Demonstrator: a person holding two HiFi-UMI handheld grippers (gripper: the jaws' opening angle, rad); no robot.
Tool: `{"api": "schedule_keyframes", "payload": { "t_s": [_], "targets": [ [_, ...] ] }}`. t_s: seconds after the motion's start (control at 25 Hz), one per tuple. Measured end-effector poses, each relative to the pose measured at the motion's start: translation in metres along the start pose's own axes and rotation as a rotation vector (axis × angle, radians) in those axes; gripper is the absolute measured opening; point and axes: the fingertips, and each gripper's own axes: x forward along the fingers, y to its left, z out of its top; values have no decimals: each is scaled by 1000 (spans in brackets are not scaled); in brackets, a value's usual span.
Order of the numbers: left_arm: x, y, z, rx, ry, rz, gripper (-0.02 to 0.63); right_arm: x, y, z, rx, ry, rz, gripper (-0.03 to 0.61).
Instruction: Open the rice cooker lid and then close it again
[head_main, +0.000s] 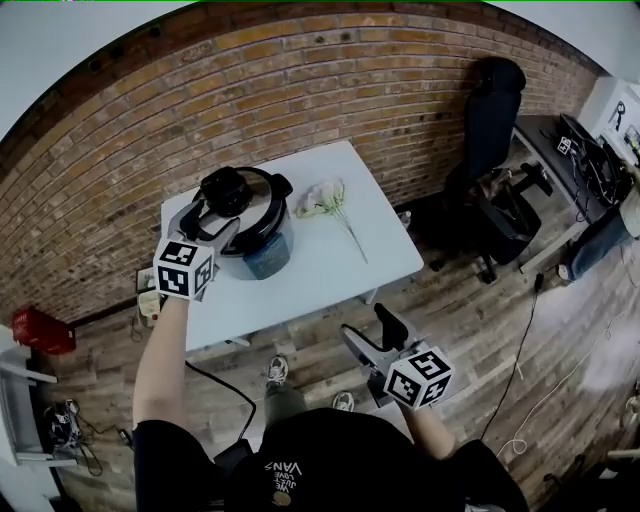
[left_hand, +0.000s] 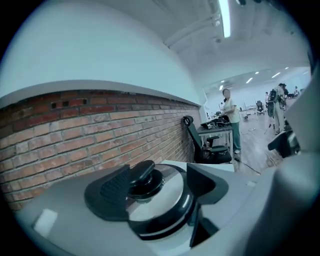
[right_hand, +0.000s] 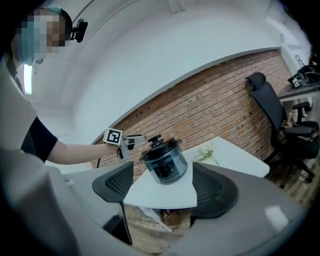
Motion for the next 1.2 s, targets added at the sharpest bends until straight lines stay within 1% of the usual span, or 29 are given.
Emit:
{"api": "schedule_keyframes", "payload": {
  "t_s": [0.08, 0.2, 0.32, 0.36, 0.44, 0.56, 0.76, 0.96, 1.04, 1.12, 1.2],
  "targets": [
    [-25, -14, 5, 6, -42, 17, 334, 2, 3, -1, -7, 14, 33, 362],
    [-60, -34, 15, -7, -103, 41, 334, 5, 7, -2, -10, 31, 71, 362],
    [-90, -50, 22, 7, -148, 64, 334, 10, 17, -2, -5, 29, 102, 362],
    [-99, -53, 23, -4, -166, 71, 334, 12, 22, -2, -6, 27, 109, 362],
    [-116, -58, 22, -55, -208, 86, 334, 15, 30, -3, -14, 25, 117, 360],
    [-138, -66, 11, -116, -243, 104, 334, 20, 39, -2, -26, 15, 111, 360],
    [-170, -72, -20, -157, -227, 107, 333, 27, 58, -4, -54, -9, 65, 359],
    [-196, -75, -52, -187, -200, 63, 331, 38, 82, -13, -83, -28, 9, 349],
    [-207, -73, -62, -195, -190, 47, 330, 42, 95, -19, -101, -26, -11, 327],
    [-218, -70, -72, -212, -183, 37, 325, 46, 108, -26, -115, -24, -26, 292],
    [-227, -68, -82, -221, -177, 21, 292, 49, 119, -31, -118, -28, -40, 260]
  ]
}}
